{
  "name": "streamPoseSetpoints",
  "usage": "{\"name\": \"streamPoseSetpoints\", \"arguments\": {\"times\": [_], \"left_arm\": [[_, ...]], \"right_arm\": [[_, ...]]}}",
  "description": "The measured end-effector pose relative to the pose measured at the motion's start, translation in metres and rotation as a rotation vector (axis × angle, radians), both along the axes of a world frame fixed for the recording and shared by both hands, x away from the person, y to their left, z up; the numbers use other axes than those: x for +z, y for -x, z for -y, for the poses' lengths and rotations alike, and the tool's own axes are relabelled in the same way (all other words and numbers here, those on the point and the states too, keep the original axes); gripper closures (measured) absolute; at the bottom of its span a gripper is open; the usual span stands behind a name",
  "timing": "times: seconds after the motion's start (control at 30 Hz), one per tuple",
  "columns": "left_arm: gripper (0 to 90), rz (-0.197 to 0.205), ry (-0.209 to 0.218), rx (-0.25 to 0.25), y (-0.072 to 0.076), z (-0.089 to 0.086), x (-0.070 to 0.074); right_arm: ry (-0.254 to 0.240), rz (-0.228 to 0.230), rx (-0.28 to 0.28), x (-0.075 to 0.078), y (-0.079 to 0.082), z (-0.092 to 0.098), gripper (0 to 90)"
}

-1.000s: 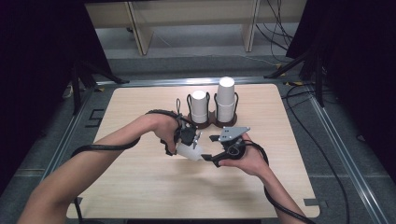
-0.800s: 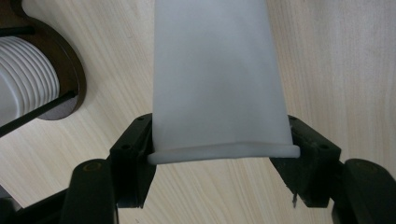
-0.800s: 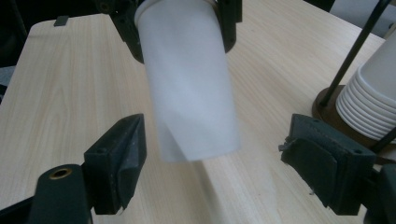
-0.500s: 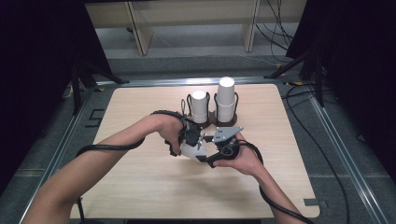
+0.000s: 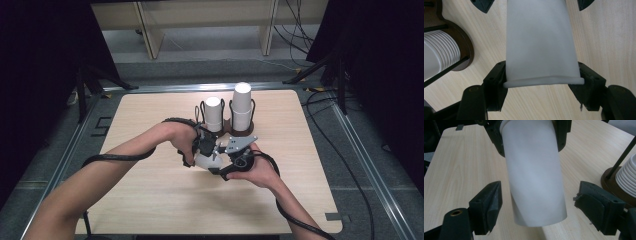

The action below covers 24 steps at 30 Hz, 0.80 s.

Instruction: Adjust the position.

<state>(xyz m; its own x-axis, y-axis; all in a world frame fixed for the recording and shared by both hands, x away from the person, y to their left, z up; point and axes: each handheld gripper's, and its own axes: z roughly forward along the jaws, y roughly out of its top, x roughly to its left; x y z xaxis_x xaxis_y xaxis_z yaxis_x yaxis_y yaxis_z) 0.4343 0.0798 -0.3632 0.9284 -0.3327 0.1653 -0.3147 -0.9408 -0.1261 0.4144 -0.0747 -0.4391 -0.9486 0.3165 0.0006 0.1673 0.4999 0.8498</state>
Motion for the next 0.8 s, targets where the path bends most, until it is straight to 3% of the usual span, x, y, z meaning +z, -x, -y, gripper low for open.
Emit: {"name": "streamPoseSetpoints", "arguments": {"times": [0.23,0.27,0.47,0.8], "left_arm": [[34.3,-0.005,0.004,-0.005,0.0004,0.0023,0.0009],[34.3,-0.007,0.006,-0.003,0.0007,0.0026,0.001],[34.3,-0.004,0.006,-0.009,0.0013,0.0051,0.0022],[34.4,-0.001,0.016,-0.007,0.0016,0.0062,0.0028]], "right_arm": [[0.001,-0.005,0.002,-0.003,0.0004,-0.0025,21.0],[0.005,0.013,0.008,-0.0034,-0.0005,-0.0028,20.9],[0.004,-0.011,0.003,-0.0044,0.0007,-0.0029,21.0],[-0.006,-0.01,0.004,-0.0059,0.0007,-0.0021,21.2]]}}
